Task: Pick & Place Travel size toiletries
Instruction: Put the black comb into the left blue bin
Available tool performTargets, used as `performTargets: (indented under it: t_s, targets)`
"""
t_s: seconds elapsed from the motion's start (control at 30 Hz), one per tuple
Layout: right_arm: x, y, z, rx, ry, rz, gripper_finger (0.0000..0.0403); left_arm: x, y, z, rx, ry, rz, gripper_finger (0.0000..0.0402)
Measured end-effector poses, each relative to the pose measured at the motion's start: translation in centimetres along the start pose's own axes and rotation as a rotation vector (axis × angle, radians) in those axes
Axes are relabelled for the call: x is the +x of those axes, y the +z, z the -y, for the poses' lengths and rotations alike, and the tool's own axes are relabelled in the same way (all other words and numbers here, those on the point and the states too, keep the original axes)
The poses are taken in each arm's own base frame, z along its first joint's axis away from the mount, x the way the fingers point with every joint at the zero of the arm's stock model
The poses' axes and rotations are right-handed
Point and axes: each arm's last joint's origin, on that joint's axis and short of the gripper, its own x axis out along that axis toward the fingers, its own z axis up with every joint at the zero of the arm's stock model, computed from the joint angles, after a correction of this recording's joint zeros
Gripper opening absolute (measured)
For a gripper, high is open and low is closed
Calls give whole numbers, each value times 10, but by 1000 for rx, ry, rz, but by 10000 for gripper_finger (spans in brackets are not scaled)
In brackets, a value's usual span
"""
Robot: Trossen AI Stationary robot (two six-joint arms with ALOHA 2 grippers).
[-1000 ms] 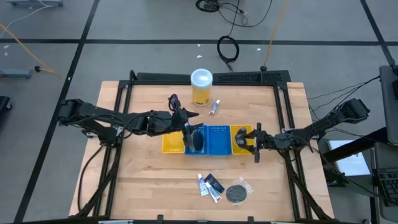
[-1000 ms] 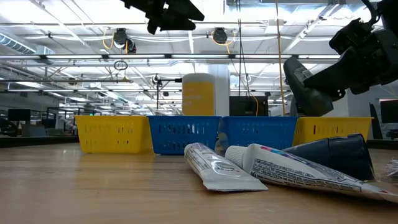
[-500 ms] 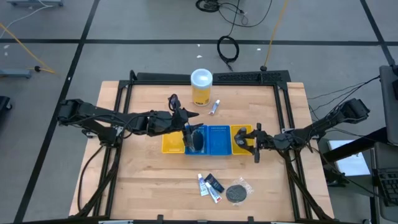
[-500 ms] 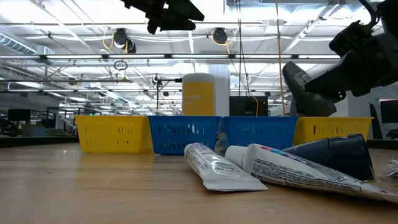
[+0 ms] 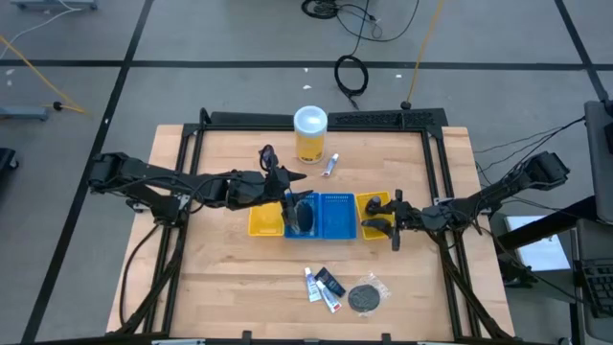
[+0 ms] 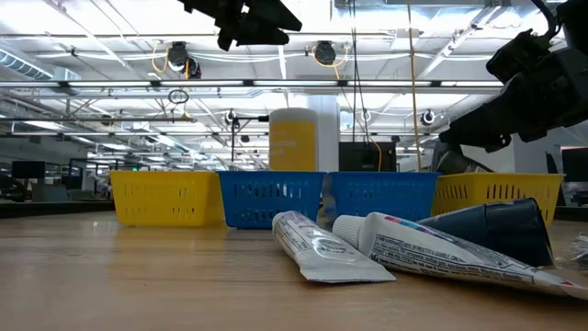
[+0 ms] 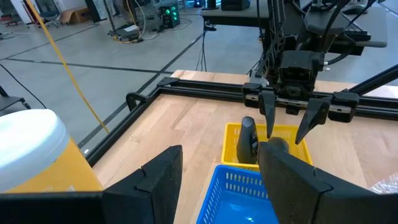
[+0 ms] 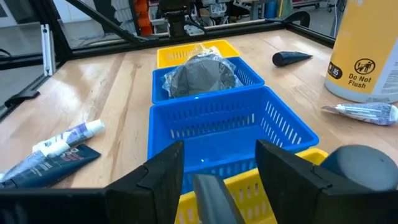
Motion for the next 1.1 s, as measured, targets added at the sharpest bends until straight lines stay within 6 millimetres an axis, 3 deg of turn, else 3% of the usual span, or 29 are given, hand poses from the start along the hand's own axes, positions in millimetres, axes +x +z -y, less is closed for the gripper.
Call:
performTargets:
  t_s: [0.23, 0.47, 0.63, 0.87, 1.1]
  targets:
    - [0, 8, -5, 38, 131, 52, 191, 0, 0, 0, 3, 0, -1, 207]
    - [-2, 4, -12, 142, 331, -50, 174, 0, 0, 0, 7, 0, -1, 207]
    - [-7, 13, -30, 195, 495, -69, 158, 0, 0, 0, 9, 0, -3, 207]
    - [-21, 4, -49, 393, 606, -238, 144, 0, -1, 0, 21, 0, -9, 207]
    - [-31, -10, -57, 603, 575, -458, 144, 0, -1, 0, 20, 0, -9, 207]
